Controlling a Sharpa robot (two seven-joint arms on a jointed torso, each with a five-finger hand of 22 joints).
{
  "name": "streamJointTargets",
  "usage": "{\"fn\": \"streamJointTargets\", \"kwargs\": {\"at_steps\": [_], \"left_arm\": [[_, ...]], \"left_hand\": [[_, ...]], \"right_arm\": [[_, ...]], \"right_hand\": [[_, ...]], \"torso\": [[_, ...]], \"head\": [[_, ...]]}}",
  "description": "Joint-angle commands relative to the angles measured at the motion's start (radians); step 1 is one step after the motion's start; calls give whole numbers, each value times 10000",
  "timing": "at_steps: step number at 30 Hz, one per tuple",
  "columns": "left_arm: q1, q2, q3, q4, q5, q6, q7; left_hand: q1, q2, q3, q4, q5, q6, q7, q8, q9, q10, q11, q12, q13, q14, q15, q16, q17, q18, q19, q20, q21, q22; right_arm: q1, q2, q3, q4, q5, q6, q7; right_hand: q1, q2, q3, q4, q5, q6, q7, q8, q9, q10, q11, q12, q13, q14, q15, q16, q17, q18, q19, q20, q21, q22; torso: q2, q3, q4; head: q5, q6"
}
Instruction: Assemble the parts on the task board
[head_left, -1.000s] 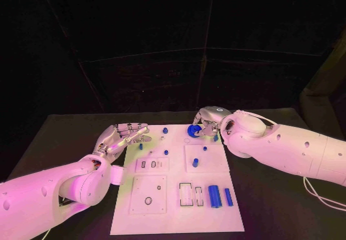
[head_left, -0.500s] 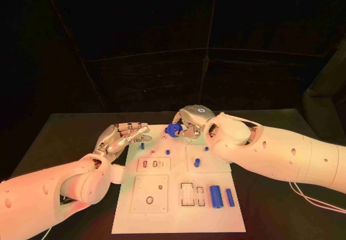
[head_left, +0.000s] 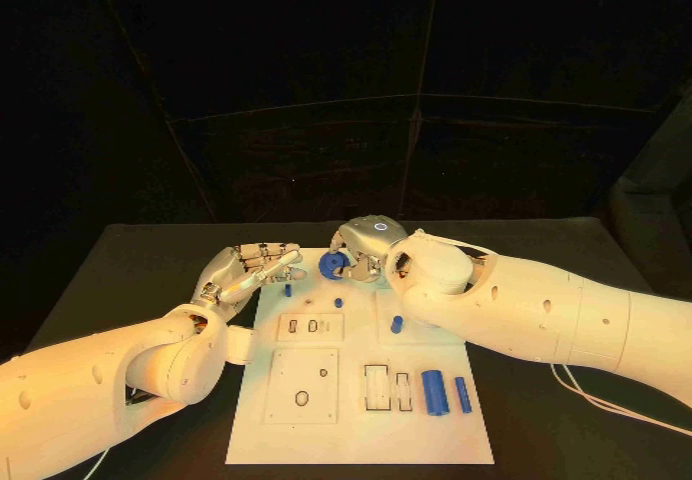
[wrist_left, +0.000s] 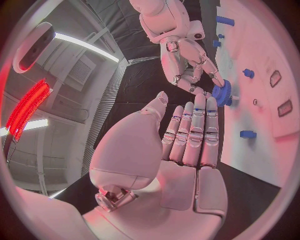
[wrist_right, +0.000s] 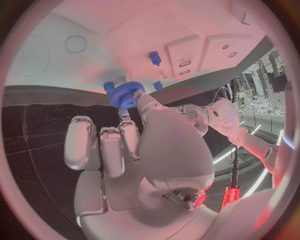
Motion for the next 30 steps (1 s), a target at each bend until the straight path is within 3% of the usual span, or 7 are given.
{"fn": "streamJointTargets", "kwargs": {"at_steps": [1, 6, 14, 19, 25, 30], "left_arm": [[14, 9, 8, 23, 17, 31, 148], [15, 22, 8, 29, 17, 28, 150], [16, 29, 9, 34, 17, 39, 138], [16, 34, 9, 25, 17, 51, 125], [16, 35, 9, 17, 17, 64, 105], [16, 32, 9, 14, 17, 75, 88]], "left_hand": [[-31, 101, -6, -62, 35, 32, 22, -65, -13, 39, 27, -39, -13, 36, 40, -47, 8, 64, 60, 20, -51, -17], [-30, 108, -3, -69, 36, 42, 19, -62, -11, 51, 23, -40, -11, 46, 37, -49, 13, 66, 67, 19, -51, -20], [-28, 110, -2, -73, 36, 46, 17, -62, -10, 56, 21, -41, -10, 50, 35, -50, 15, 66, 70, 18, -52, -21], [-28, 110, -2, -73, 36, 46, 17, -62, -10, 56, 21, -41, -10, 50, 35, -50, 15, 66, 70, 18, -52, -21], [-28, 110, -2, -73, 36, 46, 17, -62, -10, 56, 21, -41, -10, 50, 35, -50, 15, 66, 70, 18, -52, -21], [-28, 111, -2, -82, 35, 49, 16, -62, -10, 62, 20, -44, -10, 55, 34, -55, 18, 67, 75, 17, -53, -25]], "right_arm": [[6, 137, 3, -176, -176, 396, 177], [-83, 393, 0, -481, -296, 587, 261], [-121, 638, -1, -848, -260, 800, 323], [-127, 722, -2, -983, -201, 922, 390], [-128, 760, -3, -1068, -127, 930, 382], [-128, 752, -3, -1088, -24, 967, 351]], "right_hand": [[-161, -3, 66, -1, -53, 325, -55, -33, 378, -6, 104, -48, 371, 886, 38, 46, 1830, -67, 47, 25, 49, 5], [-232, -64, 98, -20, -78, 291, -36, -75, 377, -6, 120, -46, 380, 885, 51, 43, 1823, -68, 48, 36, 49, 9], [-383, -170, 110, -30, -86, 221, -1, -153, 373, -48, 151, -110, 331, 879, 77, 32, 1800, -67, 43, 57, 43, 2], [-732, -399, -42, 22, -86, -3, 79, -338, 364, -136, 230, -242, 225, 877, 142, 27, 1793, -62, 17, 113, 21, -37], [-1505, -601, -638, 366, -445, -550, 202, -721, 364, -317, 358, -488, 21, 871, 257, 14, 1773, -47, -26, 221, -17, -105], [-2091, -488, -1167, 872, -220, -780, 298, -862, 387, -401, 456, -568, -40, 875, 346, 23, 1801, -44, -32, 314, -21, -110]], "torso": [[0, 7, -11], [-3, 12, -14], [-5, 8, -31], [-5, 14, -39], [-4, 16, -25], [-3, 16, -26]], "head": [[10, 17], [35, 70], [34, 24], [29, 2], [22, -6], [14, 3]]}}
